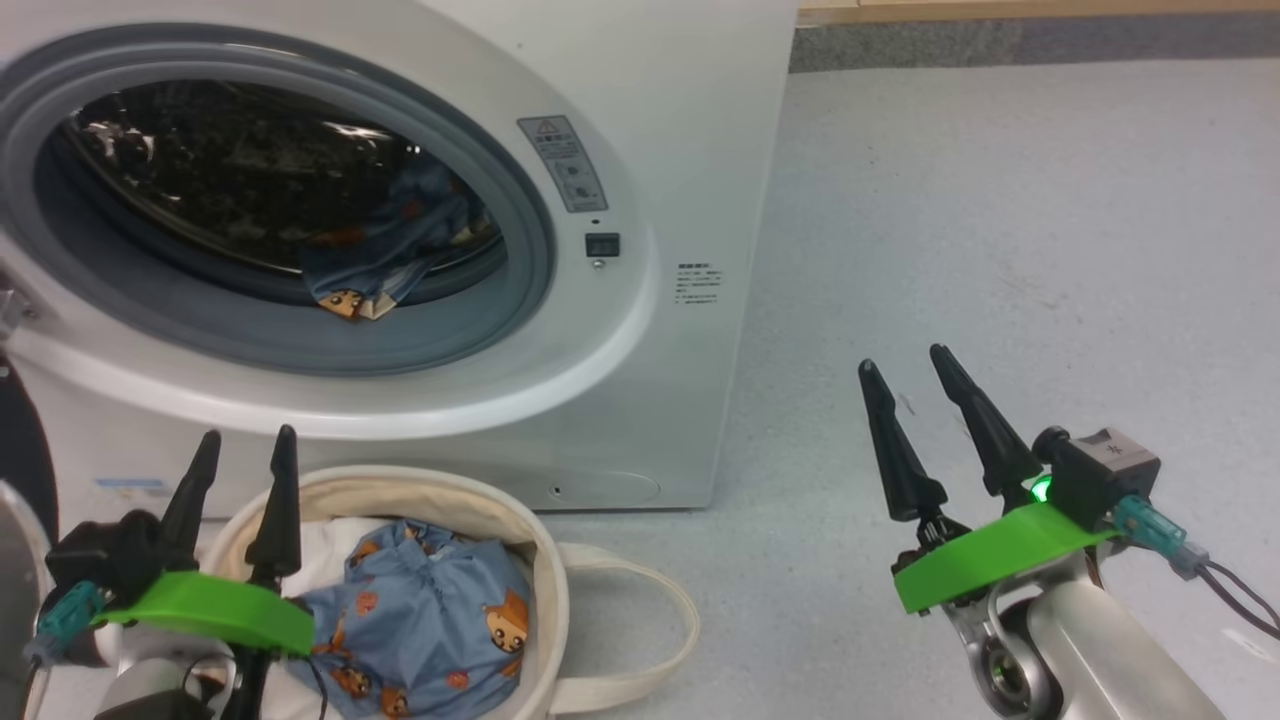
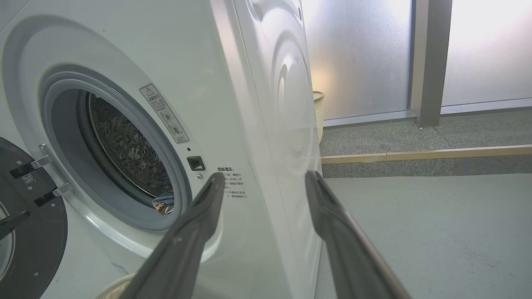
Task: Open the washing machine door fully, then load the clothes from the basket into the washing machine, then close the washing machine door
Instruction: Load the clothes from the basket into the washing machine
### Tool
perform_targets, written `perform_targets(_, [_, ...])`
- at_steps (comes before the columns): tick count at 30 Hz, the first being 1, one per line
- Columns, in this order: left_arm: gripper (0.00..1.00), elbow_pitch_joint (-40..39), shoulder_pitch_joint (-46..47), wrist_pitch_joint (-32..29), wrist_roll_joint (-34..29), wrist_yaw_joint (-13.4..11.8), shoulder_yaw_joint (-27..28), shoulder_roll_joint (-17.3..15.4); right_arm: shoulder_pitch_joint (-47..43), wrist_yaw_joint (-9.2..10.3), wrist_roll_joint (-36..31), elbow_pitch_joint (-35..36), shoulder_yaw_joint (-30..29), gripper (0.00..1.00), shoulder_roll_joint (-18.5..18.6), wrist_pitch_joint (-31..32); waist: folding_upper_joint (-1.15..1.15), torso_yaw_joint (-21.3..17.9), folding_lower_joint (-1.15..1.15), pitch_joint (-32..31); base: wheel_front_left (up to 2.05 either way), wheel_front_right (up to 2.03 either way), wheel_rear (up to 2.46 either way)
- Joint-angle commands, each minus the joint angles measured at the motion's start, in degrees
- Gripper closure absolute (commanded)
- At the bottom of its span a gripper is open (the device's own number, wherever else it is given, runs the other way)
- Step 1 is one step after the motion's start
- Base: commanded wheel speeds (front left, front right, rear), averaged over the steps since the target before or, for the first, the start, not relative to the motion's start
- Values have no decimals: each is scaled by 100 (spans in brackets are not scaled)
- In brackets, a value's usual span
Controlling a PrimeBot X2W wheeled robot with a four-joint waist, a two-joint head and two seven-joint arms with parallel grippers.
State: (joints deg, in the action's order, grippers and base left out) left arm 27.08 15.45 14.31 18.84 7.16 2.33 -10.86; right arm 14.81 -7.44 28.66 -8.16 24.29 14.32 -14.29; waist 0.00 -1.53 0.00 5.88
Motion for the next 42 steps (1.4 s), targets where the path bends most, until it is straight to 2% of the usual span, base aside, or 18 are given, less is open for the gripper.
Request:
perform_targets(1, [0, -270, 113, 69, 40, 32, 231, -144, -18, -5, -23, 181, 21, 0, 3, -71, 0, 54, 0, -20, 0, 0, 0])
perform_targets(15, [0, -351, -22, 69, 138, 33, 111, -171, -32, -5, 49, 176, 20, 0, 0, -71, 0, 103, 0, -54, 0, 0, 0])
perform_targets(33, [0, -35, 55, 69, 329, 33, -26, -176, 47, -5, 99, 116, 74, 0, 74, -71, 0, 20, 0, 160, 0, 0, 0])
perform_targets(37, [0, 158, 144, 69, 411, 33, -93, -164, 88, -5, 93, 123, 57, 0, 78, -71, 0, 14, 0, 301, 0, 0, 0])
perform_targets(42, [0, 842, 391, 69, 419, 33, -162, -103, 181, -5, 85, 127, 49, 0, 107, -71, 0, 12, 0, 475, 0, 0, 0])
